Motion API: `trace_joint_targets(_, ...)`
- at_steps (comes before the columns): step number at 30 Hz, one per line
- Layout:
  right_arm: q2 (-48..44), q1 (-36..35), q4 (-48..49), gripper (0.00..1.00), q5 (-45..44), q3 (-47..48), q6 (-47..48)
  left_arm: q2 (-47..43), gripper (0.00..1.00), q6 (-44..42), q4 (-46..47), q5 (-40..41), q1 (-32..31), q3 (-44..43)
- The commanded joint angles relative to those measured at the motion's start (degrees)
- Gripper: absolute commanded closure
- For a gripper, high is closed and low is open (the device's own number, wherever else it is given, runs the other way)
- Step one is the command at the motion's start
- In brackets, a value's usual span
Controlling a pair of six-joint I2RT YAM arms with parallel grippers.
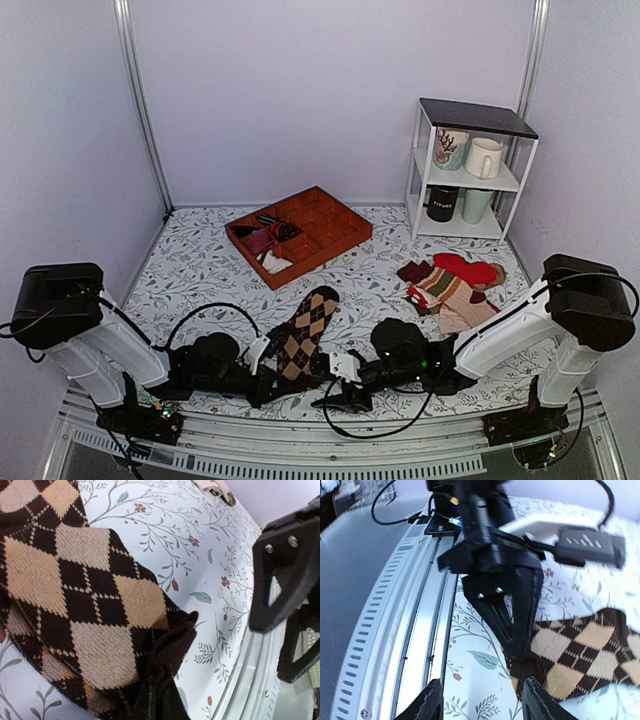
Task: Roll the socks
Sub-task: Roll a pair of socks at the center of the board.
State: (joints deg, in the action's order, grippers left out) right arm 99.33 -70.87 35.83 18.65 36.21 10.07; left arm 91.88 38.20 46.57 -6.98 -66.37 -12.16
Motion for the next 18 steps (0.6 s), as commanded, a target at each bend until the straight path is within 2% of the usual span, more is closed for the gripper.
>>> trace_joint_targets(1, 3.17, -1.72, 1.6, 0.45, -5.37, 1.84, 15.33, 2.09, 1.0, 2.1, -14.08, -0.27, 0.05, 2.1)
trace_joint_targets(9, 8.59, -1.81, -6.26, 0.46, -5.93, 7.05, 20.17, 2.44, 1.0, 1.54, -13.96, -0.41, 0.2, 2.05)
trace_joint_targets(18, 11.76, -1.81, -7.24, 0.52, -11.17, 8.62, 19.53, 3.73, 1.0, 0.92, -12.36, -1.17, 0.32, 2.17)
